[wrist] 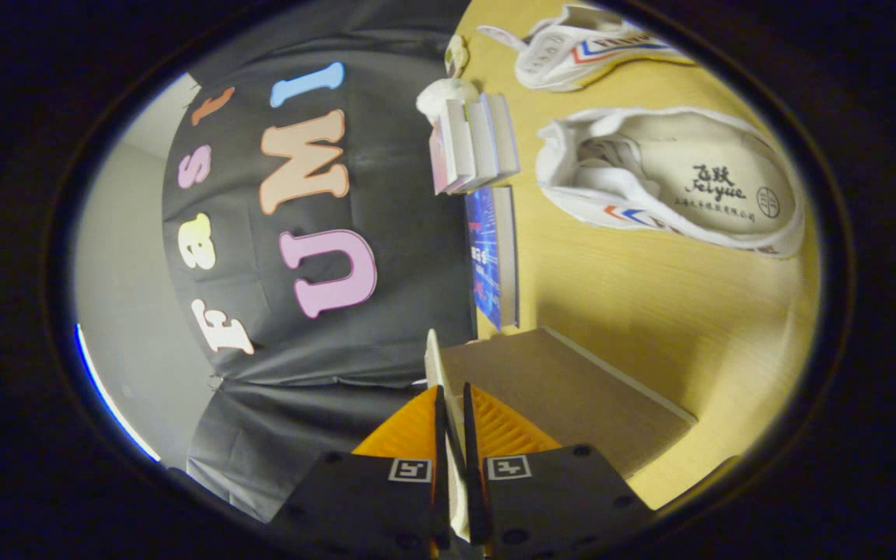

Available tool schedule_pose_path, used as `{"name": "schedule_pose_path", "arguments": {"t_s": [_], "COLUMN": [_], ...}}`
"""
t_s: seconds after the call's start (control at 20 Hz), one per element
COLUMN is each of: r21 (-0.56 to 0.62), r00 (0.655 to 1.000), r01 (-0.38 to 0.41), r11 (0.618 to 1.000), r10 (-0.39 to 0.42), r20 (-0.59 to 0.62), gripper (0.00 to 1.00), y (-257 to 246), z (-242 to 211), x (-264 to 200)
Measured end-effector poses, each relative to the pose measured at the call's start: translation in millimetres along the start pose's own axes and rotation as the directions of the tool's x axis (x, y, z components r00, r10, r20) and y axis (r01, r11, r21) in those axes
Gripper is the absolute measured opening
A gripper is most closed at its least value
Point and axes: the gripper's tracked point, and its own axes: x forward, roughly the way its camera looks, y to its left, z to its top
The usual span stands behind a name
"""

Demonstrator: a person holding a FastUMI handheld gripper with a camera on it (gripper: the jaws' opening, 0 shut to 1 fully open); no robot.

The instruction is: Open the storage box then place both shoes into the box .Put the left shoe in first, then the right shoe, with the right side of both shoes facing outward in a uniform manner.

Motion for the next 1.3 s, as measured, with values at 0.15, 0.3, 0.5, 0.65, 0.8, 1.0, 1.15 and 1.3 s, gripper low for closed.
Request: {"name": "schedule_pose_path", "arguments": {"t_s": [0.15, 0.3, 0.5, 0.65, 0.8, 1.0, 1.15, 1.3], "r21": [-0.065, -0.115, -0.155, -0.179, -0.184, -0.199, -0.221, -0.249], "r00": [1.000, 0.999, 0.998, 0.997, 0.996, 0.994, 0.996, 0.997], "r01": [-0.021, -0.045, -0.063, -0.074, -0.076, -0.087, -0.080, -0.077], "r11": [0.998, 0.992, 0.986, 0.981, 0.980, 0.976, 0.972, 0.965], "r10": [0.021, 0.044, 0.065, 0.079, 0.084, 0.097, 0.086, 0.076], "r20": [-0.008, -0.007, 0.009, 0.020, 0.034, 0.042, 0.016, -0.014], "gripper": [0.09, 0.09, 0.09, 0.08, 0.08, 0.08, 0.08, 0.08], "y": [22.1, 48.6, 82.0, 103.3, 127.3, 160.6, 175.8, 173.3], "z": [-4.8, -13.1, -32.6, -53.4, -78.7, -130.0, -184.0, -235.2], "x": [-2.2, -11.2, -18.8, -24.9, -24.0, -16.2, 0.5, 20.8]}}
